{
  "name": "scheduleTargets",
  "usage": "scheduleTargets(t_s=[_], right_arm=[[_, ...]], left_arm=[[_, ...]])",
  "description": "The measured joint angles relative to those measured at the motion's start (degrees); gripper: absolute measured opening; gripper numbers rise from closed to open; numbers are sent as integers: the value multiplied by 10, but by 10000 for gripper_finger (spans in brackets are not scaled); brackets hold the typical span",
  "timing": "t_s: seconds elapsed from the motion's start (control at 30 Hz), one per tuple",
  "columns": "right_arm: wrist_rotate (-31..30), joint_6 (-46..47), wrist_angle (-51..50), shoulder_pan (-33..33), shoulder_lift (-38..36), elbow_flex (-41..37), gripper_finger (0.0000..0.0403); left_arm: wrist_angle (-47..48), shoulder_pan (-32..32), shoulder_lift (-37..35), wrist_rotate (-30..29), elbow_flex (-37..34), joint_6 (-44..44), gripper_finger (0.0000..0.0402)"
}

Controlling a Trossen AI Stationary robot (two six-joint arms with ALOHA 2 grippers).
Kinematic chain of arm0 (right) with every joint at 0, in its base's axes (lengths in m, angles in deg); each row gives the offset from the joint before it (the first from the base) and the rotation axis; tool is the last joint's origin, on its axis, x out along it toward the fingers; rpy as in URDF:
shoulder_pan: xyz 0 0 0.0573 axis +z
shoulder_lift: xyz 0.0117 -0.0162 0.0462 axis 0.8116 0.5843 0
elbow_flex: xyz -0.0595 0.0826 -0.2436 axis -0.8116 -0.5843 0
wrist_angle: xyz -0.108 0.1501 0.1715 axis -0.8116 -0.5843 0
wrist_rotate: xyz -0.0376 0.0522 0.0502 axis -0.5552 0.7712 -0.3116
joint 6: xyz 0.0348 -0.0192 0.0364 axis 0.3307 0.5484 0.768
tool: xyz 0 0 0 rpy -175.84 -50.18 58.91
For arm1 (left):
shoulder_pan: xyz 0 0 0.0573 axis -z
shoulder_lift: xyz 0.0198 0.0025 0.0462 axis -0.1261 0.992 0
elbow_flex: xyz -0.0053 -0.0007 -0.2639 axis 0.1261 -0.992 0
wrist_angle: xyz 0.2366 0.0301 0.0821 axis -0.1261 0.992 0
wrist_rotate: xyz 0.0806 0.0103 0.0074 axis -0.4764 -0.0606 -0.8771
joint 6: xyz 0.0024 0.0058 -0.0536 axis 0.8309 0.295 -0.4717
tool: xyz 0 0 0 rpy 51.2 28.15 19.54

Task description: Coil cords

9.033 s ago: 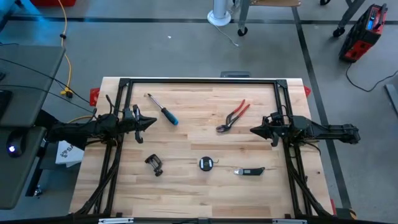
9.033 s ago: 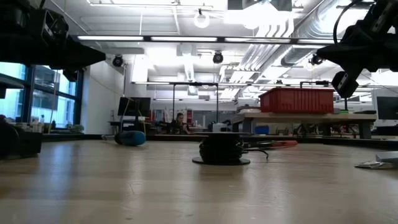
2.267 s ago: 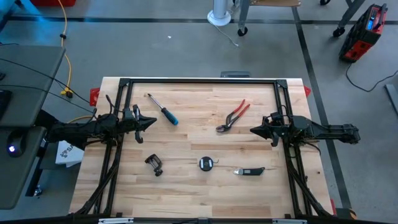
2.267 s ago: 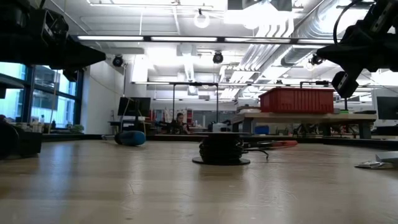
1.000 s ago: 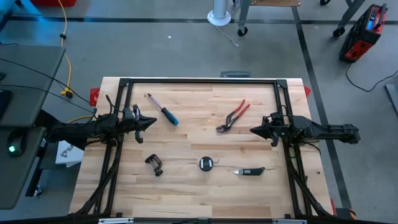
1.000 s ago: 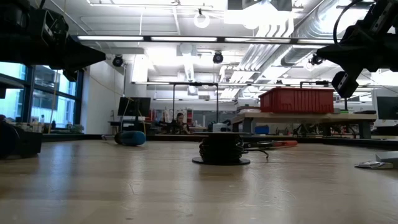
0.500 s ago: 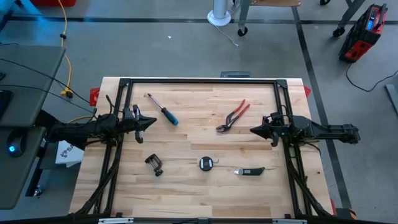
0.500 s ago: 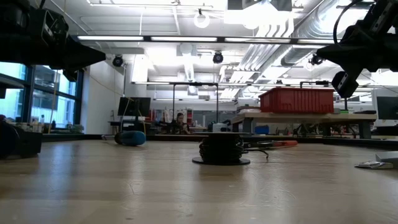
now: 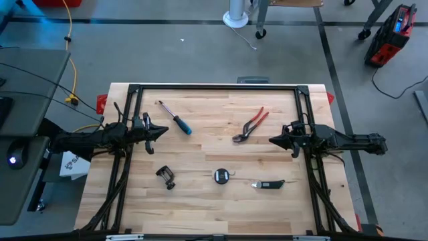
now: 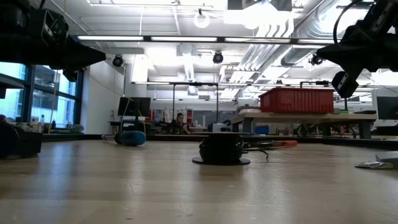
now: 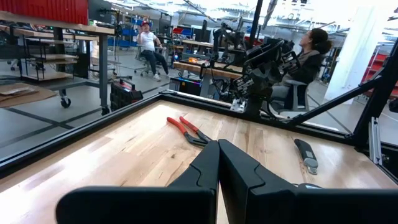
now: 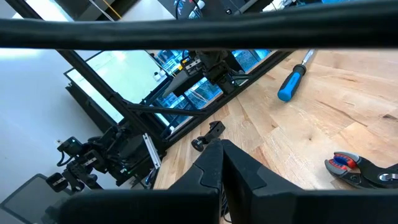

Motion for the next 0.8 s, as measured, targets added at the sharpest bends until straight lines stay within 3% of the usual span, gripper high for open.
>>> scheduleTargets(t_s=[0.27, 0.33, 0.4, 0.47, 0.6, 0.8], right_arm=[[-8, 4, 8, 0, 0, 0, 0], [-20, -8, 84, 0, 1, 0, 0], [-46, -43, 245, -1, 10, 3, 0], [-77, -79, 317, -5, 34, 38, 0], [-85, -131, 247, -8, 124, 163, 0], [-101, -158, -33, -8, 304, 357, 0]], left_arm=[[0, 0, 0, 0, 0, 0, 1], [0, 0, 0, 0, 0, 0, 1], [0, 0, 0, 0, 0, 0, 1], [0, 0, 0, 0, 0, 0, 1], [0, 0, 0, 0, 0, 0, 1], [-1, 0, 0, 0, 0, 0, 1]])
